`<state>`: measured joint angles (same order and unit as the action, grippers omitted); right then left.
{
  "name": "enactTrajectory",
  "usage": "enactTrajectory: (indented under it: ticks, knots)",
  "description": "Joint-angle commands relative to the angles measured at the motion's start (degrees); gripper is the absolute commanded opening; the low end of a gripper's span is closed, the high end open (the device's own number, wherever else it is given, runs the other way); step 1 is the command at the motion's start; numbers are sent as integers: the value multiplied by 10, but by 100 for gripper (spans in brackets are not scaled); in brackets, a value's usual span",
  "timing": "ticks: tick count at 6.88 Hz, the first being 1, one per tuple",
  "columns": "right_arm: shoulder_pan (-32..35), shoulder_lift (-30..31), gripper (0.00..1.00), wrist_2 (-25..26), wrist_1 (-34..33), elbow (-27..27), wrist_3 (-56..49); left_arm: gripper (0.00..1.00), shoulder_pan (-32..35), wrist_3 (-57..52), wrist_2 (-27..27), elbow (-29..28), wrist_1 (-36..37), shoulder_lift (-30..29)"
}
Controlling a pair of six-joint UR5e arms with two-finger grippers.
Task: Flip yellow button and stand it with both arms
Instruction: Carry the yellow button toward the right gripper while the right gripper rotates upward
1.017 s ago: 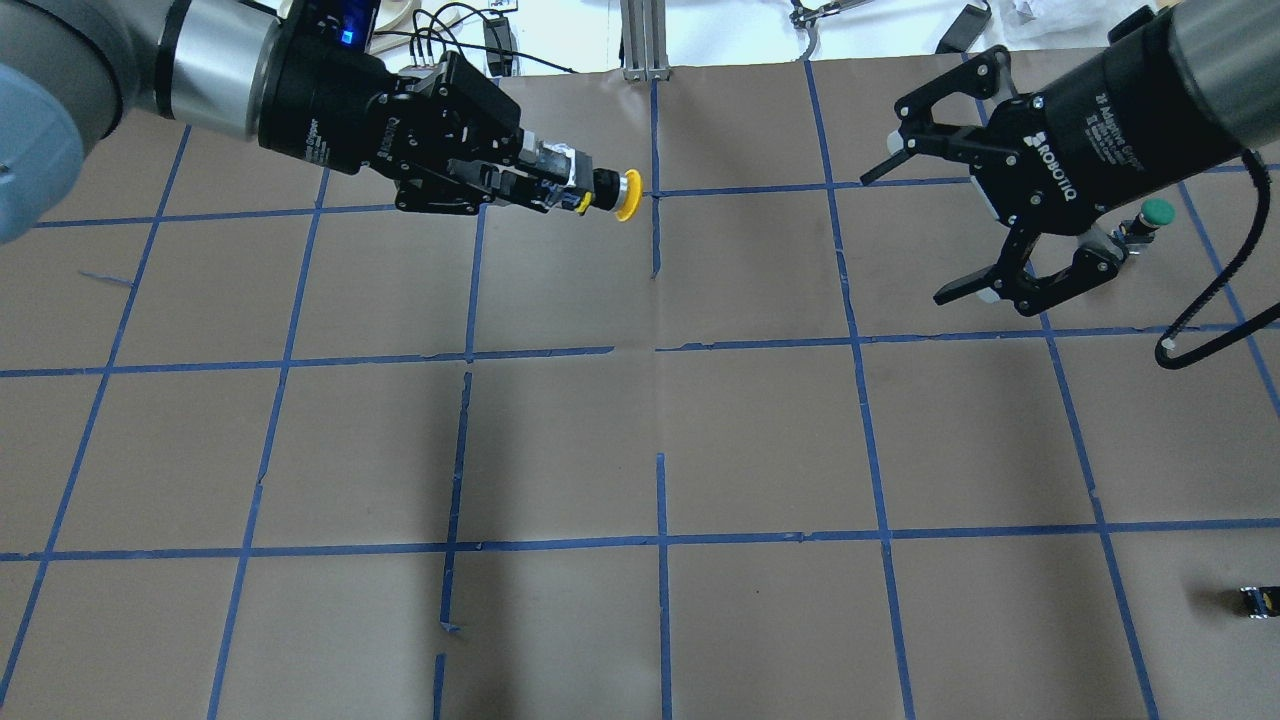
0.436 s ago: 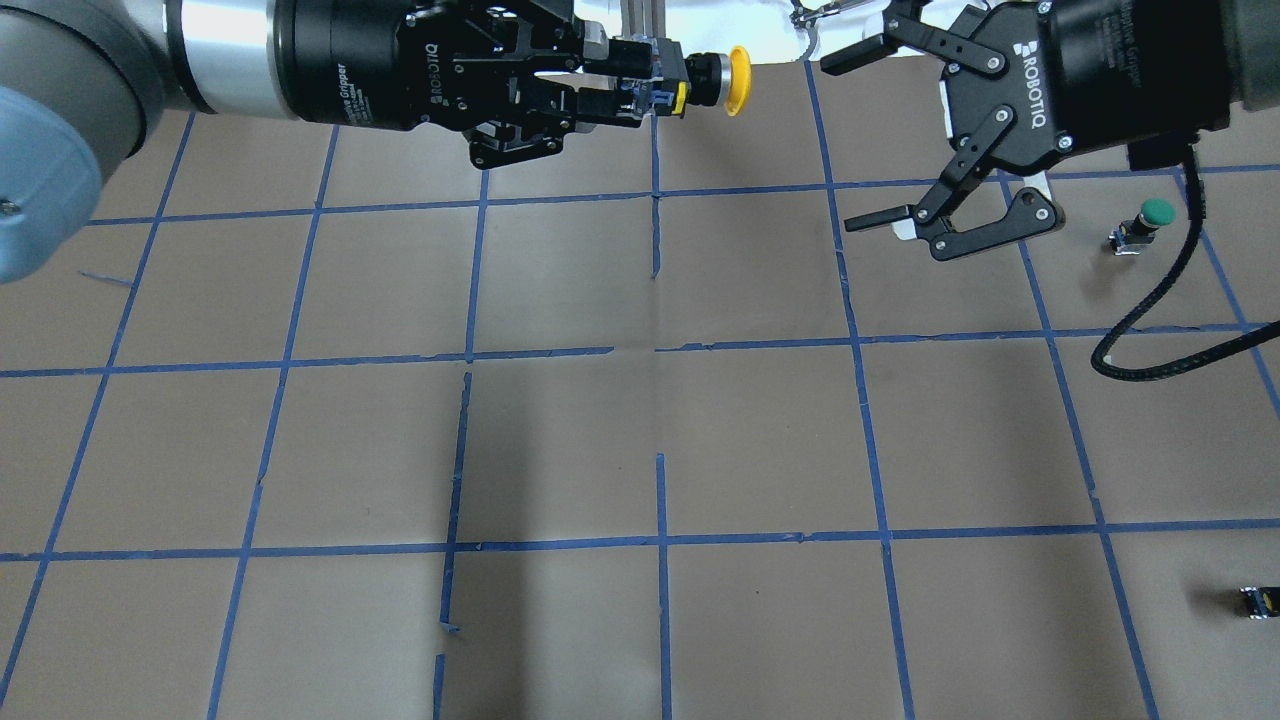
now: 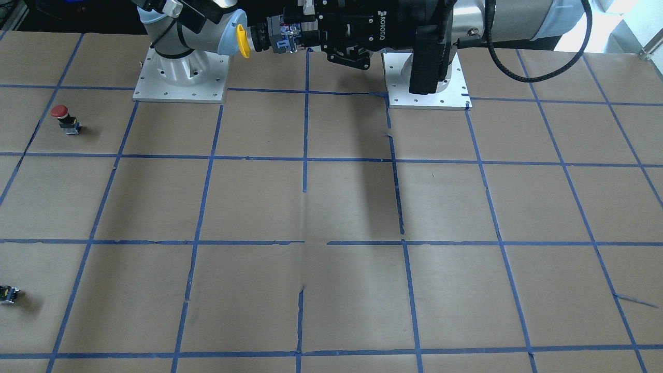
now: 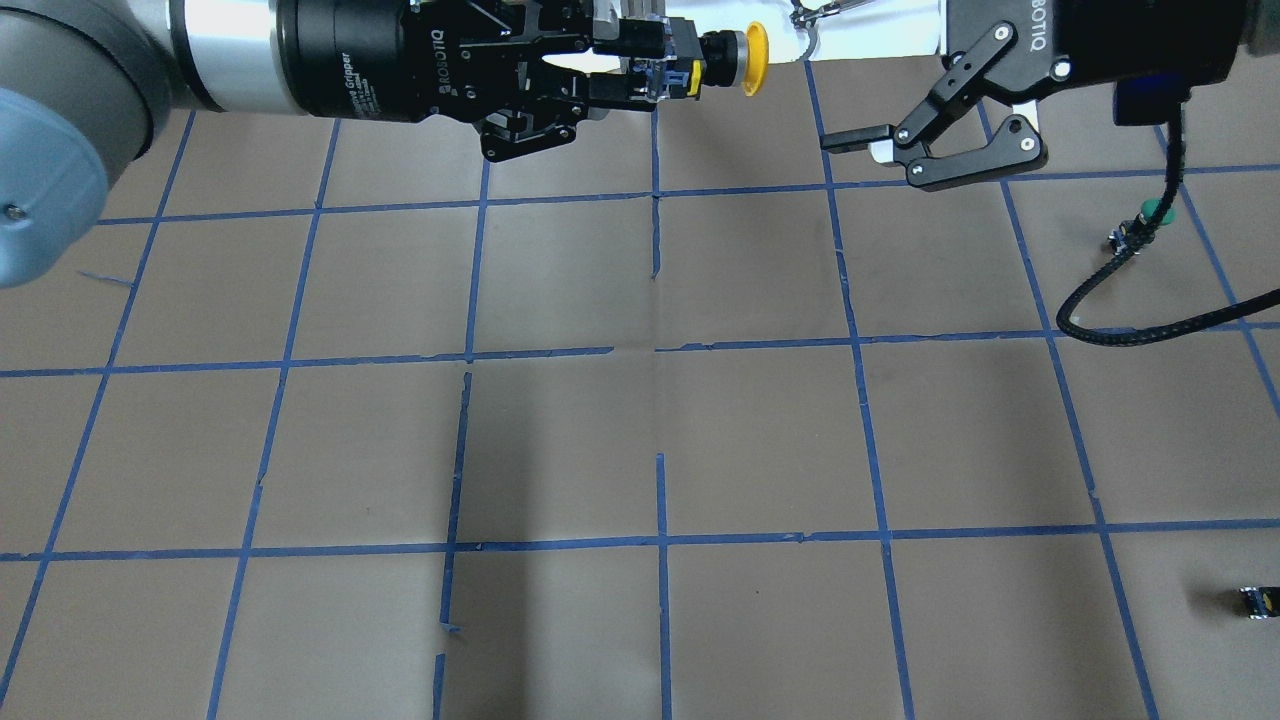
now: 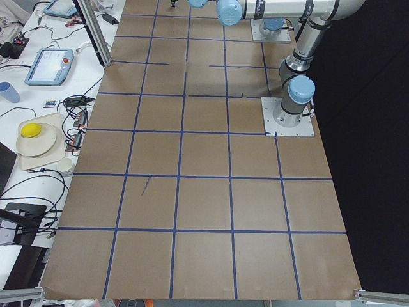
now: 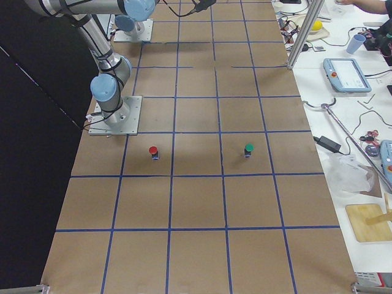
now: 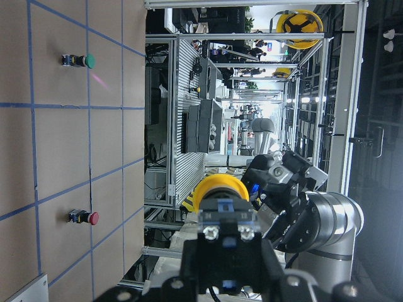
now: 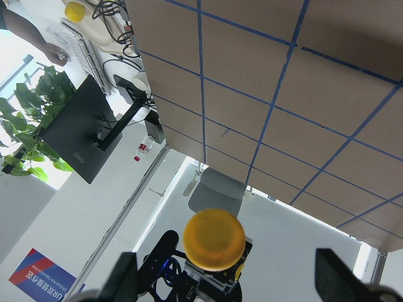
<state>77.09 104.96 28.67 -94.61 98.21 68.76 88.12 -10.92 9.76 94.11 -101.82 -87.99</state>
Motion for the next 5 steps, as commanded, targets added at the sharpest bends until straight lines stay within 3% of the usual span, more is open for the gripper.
enactTrajectory:
  ticks: [1,5]
  knots:
    - [2,-8,99,-1,-26,8,14,2,1,5,-7,-1,2,-1]
    - [25,-30,99,-1,-91,8,77,2,1,13,-14,-2,4,-1]
